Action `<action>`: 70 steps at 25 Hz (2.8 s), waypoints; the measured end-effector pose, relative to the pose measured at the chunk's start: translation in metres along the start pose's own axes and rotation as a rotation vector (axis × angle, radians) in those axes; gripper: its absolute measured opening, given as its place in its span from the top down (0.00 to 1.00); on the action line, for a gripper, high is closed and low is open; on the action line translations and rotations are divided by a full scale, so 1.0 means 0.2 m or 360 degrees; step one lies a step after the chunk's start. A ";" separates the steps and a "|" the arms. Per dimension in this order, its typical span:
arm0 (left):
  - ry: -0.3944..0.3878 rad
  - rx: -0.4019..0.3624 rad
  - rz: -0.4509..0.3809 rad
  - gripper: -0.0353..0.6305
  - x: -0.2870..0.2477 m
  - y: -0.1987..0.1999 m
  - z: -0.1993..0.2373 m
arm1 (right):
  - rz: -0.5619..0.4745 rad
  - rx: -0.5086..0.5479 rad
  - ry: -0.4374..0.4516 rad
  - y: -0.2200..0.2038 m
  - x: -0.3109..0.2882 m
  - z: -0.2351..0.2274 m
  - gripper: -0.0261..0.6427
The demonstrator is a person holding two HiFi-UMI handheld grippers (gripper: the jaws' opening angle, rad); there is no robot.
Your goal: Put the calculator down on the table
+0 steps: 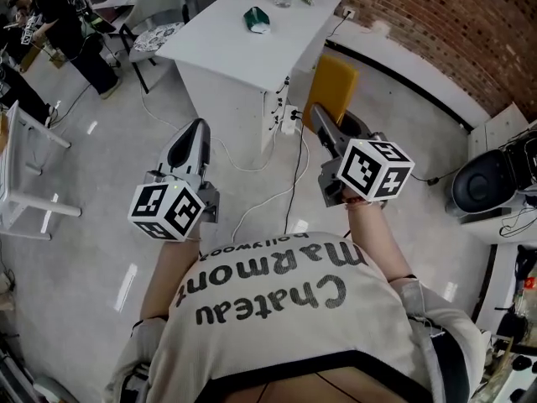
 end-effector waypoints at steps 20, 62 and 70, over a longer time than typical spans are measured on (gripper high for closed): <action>-0.0028 0.0121 0.0059 0.94 -0.30 -0.05 0.31 | 0.0237 -0.0112 0.0036 -0.24 -0.43 -0.08 0.82; 0.0207 0.0165 0.0262 0.94 -1.04 0.25 1.70 | 0.0682 -0.0078 -0.0126 -0.39 -1.97 -0.21 0.83; 0.0363 0.0158 0.0140 0.94 -1.01 0.33 1.82 | 0.0698 -0.0008 0.0001 -0.40 -2.27 -0.22 0.83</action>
Point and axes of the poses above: the fingertips, and each gripper's own axes: x backward along the fingers, z to its left, y out of its top, the point moved 6 cm from there along x, backward along the fingers, and after that the axes turned 11 degrees about x, right-handed, at the moved point
